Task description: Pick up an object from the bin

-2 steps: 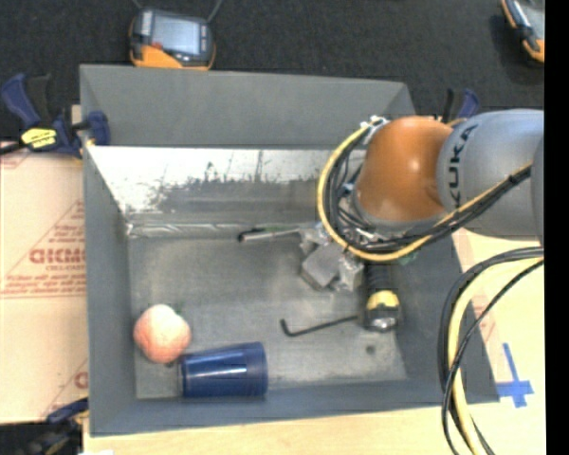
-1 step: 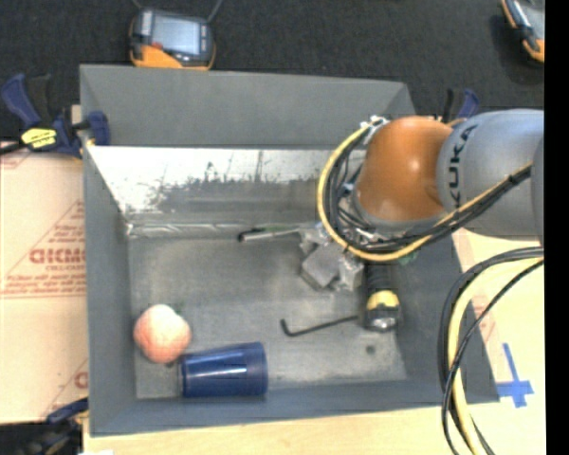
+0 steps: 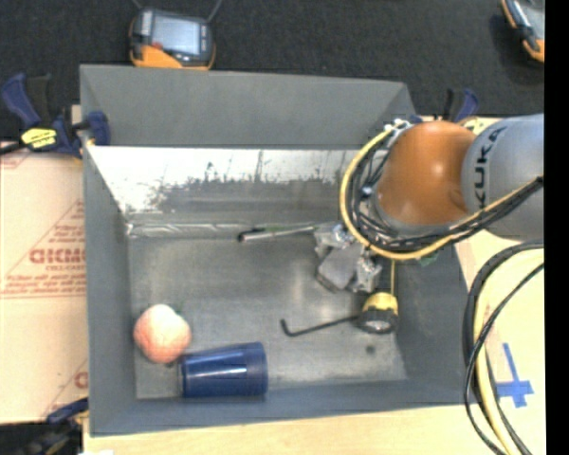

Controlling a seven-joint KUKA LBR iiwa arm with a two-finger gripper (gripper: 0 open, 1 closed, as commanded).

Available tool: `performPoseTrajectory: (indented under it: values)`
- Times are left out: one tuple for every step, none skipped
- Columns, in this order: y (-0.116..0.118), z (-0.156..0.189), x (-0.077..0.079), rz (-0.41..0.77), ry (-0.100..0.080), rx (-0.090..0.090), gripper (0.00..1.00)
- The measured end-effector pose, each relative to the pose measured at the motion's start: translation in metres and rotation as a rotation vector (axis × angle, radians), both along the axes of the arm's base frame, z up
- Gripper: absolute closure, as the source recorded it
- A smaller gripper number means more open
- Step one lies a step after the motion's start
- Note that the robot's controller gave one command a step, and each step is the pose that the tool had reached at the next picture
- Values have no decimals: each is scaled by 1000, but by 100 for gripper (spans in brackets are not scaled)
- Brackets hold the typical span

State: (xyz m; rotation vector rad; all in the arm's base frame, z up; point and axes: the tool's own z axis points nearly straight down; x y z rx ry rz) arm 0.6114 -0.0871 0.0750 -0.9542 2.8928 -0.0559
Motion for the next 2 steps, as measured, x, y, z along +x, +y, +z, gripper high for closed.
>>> performPoseTrajectory:
  values:
    - [-17, 30, -15, -50, 6, 5, 100]
    - [12, 32, -3, -65, -8, 7, 100]
